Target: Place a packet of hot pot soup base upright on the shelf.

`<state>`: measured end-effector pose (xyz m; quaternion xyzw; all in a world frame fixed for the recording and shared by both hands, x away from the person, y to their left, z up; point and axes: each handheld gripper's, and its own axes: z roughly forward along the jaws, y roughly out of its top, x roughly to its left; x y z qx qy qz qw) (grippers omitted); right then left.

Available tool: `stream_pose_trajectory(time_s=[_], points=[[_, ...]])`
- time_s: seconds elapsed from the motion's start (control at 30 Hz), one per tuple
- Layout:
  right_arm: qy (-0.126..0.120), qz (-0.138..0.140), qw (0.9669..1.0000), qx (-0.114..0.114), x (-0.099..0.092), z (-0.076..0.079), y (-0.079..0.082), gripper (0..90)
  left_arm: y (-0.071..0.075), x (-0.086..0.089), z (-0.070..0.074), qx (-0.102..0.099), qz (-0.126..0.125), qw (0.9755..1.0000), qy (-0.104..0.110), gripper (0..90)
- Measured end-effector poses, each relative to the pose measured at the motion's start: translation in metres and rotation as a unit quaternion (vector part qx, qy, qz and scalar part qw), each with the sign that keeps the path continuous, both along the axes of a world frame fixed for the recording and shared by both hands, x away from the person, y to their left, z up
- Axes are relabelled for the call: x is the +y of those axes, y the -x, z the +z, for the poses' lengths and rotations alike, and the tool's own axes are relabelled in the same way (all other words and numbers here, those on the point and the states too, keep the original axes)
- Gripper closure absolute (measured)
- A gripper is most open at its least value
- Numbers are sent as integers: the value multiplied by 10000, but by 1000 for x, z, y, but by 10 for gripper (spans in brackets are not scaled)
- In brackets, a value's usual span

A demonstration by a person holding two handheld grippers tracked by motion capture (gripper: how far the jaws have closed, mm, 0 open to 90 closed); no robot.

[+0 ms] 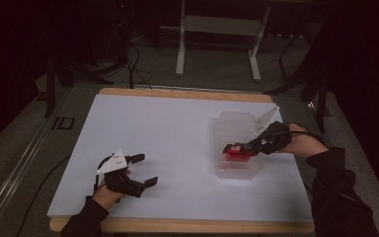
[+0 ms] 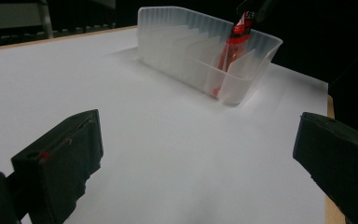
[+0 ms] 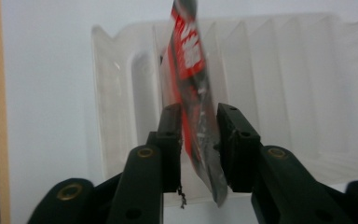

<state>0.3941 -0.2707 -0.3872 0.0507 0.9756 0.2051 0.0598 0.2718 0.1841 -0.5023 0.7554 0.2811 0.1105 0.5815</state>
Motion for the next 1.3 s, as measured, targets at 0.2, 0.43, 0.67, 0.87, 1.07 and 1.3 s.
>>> stream_pose_trajectory(time_s=[0.2,0.43,0.67,0.87,1.07,1.3], points=[[-440,-251,9985,-221,-5,17,7,588,0,-1,0,-7,-12,10000,-4,20],[-1097,-804,9901,-351,-12,30,13,329,0,-1,0,-12,-24,10000,-6,21],[-1548,-817,9845,-113,-11,33,27,186,1,0,0,-36,-39,10000,-9,21],[-1925,-776,9782,-88,-10,31,43,127,2,0,1,-64,-21,10000,-23,21],[-1906,-764,9782,-308,-5,21,60,121,3,1,2,-69,-23,10000,4,20],[-2039,-863,9744,-388,-4,5,81,127,4,1,2,-73,-37,10000,5,20]])
